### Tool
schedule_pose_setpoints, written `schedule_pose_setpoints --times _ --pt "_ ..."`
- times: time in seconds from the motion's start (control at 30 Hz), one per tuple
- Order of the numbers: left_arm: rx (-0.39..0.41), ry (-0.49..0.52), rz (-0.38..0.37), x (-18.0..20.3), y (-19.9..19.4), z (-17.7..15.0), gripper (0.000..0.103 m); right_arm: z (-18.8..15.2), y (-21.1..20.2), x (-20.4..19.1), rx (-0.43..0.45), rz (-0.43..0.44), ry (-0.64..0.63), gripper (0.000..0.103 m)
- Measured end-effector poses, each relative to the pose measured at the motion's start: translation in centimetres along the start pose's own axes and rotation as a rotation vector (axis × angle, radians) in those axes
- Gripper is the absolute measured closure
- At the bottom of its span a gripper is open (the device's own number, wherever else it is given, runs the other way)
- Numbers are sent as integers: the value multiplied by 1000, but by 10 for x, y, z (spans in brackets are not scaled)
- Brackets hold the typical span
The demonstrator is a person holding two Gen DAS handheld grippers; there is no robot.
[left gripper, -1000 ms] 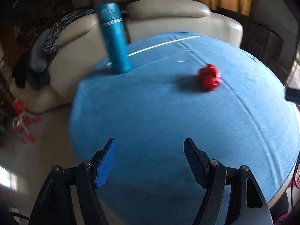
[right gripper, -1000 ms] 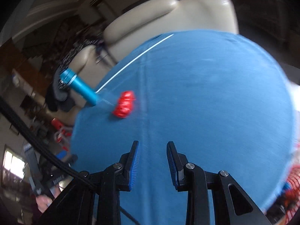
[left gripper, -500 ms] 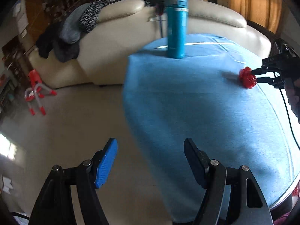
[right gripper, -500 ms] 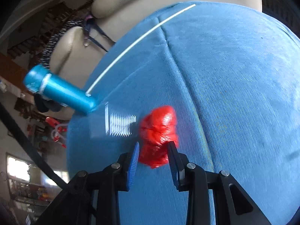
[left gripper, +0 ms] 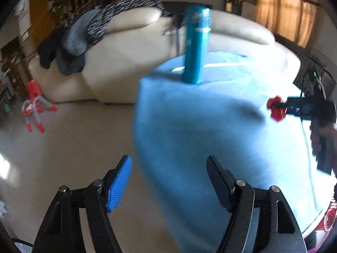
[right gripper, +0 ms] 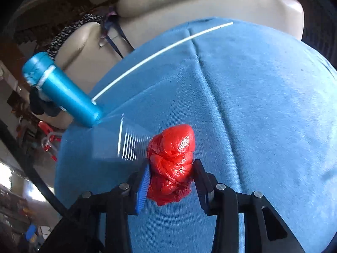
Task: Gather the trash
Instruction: 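Return to the table and grasp the red mesh bag with right, then grasp the clear plastic tray with left while right holds the red mesh bag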
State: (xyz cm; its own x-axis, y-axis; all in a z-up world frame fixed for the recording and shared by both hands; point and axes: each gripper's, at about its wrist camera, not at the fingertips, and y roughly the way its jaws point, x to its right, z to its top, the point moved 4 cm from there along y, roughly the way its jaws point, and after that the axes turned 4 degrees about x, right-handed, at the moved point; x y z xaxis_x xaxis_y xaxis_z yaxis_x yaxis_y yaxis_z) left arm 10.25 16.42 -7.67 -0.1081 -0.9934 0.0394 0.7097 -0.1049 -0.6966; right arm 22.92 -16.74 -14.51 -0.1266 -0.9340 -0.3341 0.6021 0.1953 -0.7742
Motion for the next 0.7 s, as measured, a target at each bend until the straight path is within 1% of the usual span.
schedule_pose_setpoints --times 0.1,0.13,0.17,0.23,0.27,0.33,0.43,0.53,0.63,0.7 --pt "22 36 -72 31 8 28 26 -15 -29 9 15 10 -18 61" --pt "22 50 -118 49 17 43 26 -22 -39 13 19 14 -25 61" --pt "18 61 -149 63 25 56 26 -31 -55 20 23 22 -30 61" --pt "11 94 -180 91 46 84 26 -43 -77 31 41 28 -36 61" --pt "7 107 -194 102 53 94 26 -52 -95 41 57 25 -41 61" --pt "-35 119 -233 130 80 119 26 -67 -119 58 81 14 -34 61" --pt "-90 123 -239 163 116 143 26 -95 -158 93 112 -6 14 61" --pt "-141 140 -245 194 144 152 26 -121 -190 128 151 -59 65 61" --pt "-183 140 -215 210 164 154 26 -135 -206 145 173 -85 84 61" --pt "-201 148 -212 216 169 149 26 -140 -211 149 179 -73 94 61"
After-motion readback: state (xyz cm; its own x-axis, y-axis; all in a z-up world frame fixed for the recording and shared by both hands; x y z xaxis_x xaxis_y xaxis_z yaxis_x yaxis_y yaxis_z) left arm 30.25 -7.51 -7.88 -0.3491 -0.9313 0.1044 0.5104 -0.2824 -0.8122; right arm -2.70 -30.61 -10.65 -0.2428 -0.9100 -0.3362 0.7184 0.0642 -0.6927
